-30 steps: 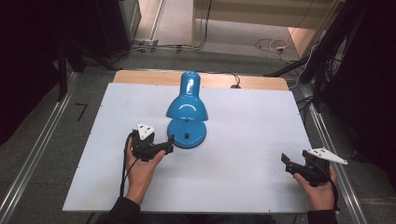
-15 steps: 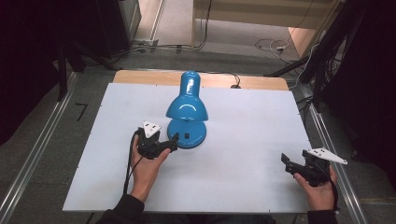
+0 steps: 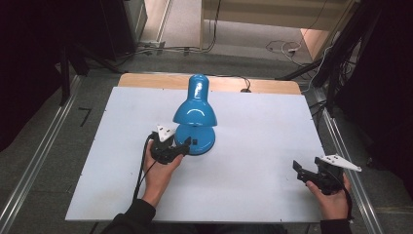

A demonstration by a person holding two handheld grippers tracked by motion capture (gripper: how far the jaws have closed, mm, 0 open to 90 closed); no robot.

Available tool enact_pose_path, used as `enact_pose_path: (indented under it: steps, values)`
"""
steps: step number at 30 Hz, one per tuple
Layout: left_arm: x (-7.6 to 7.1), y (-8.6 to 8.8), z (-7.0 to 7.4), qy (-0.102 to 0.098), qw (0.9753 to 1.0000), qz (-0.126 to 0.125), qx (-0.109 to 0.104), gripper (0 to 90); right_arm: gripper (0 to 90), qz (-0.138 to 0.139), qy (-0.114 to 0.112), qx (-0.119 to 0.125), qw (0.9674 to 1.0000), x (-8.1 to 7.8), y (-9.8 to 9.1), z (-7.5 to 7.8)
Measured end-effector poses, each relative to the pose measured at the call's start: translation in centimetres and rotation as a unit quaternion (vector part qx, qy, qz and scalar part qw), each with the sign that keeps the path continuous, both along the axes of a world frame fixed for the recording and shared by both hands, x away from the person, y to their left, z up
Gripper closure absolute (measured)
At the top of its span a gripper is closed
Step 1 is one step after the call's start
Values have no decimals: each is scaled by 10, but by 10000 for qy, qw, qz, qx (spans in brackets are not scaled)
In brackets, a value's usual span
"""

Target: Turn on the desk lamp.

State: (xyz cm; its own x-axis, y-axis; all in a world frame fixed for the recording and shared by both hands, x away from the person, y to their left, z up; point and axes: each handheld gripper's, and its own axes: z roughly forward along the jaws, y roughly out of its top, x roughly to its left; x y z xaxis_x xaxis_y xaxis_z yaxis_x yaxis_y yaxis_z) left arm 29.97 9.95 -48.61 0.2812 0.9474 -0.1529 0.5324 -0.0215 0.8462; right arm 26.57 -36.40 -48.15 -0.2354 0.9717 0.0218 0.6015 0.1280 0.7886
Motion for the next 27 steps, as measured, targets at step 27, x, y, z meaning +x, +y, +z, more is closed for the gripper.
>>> enact_pose_path:
  steps: [27]
  values:
    - [13,-24,-4,18,9996,-267,78,703,140,2,15,18,10000,2,-1,-1]
